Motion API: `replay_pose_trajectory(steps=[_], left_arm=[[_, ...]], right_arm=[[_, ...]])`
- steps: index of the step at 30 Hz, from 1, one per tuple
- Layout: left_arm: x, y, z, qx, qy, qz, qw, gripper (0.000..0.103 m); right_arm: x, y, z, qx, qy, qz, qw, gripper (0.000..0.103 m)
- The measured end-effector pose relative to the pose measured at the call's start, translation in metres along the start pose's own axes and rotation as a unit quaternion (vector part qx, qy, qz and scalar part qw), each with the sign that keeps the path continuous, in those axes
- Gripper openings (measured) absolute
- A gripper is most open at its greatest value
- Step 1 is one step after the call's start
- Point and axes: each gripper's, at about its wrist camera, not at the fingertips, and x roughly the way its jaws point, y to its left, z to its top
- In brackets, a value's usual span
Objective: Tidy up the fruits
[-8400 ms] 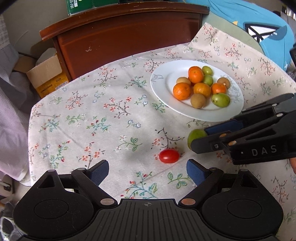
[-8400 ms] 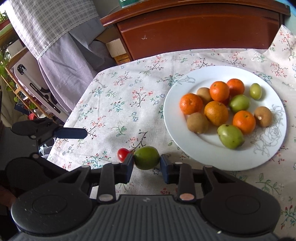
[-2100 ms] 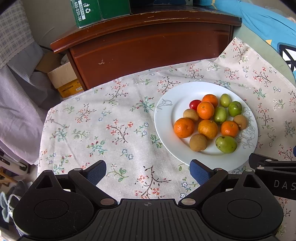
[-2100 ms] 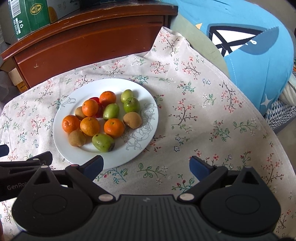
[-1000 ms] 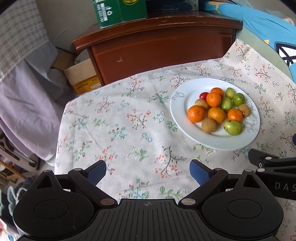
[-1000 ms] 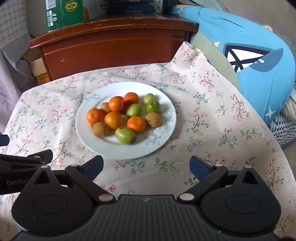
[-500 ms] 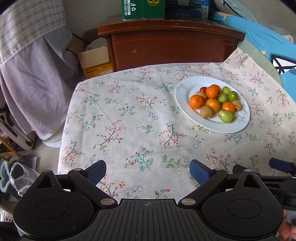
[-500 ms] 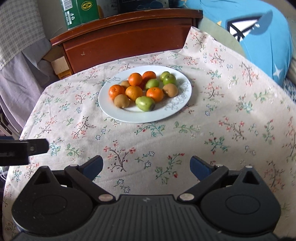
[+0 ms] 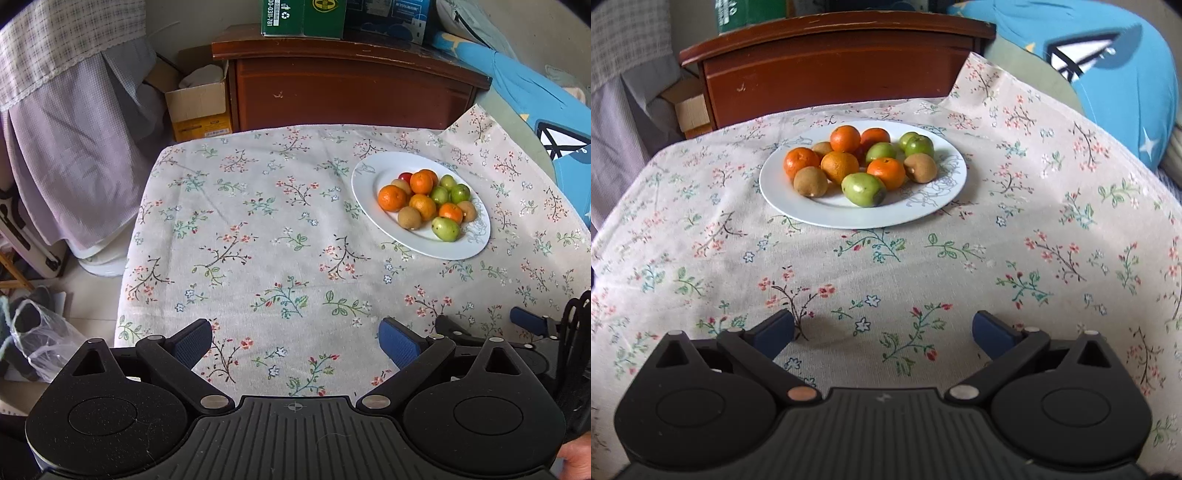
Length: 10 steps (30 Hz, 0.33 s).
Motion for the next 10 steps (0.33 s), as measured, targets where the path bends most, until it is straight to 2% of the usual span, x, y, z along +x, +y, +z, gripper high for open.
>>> replay_pose_trajectory(steps=[7,10], left_arm=[[0.002,-0.001,0.0,-0.003,0.001,0.001,1.0,0.098],[0.004,0.0,0.0,-0.005,0.004,0.0,1.0,0.098]], right_arm=[[0.009,0.008,0.001,-0.001,-0.038,-0.01,0.999,0.102],[0.013,0.011,0.004,-0.001,-0.041,-0.012,0.999,0.103]])
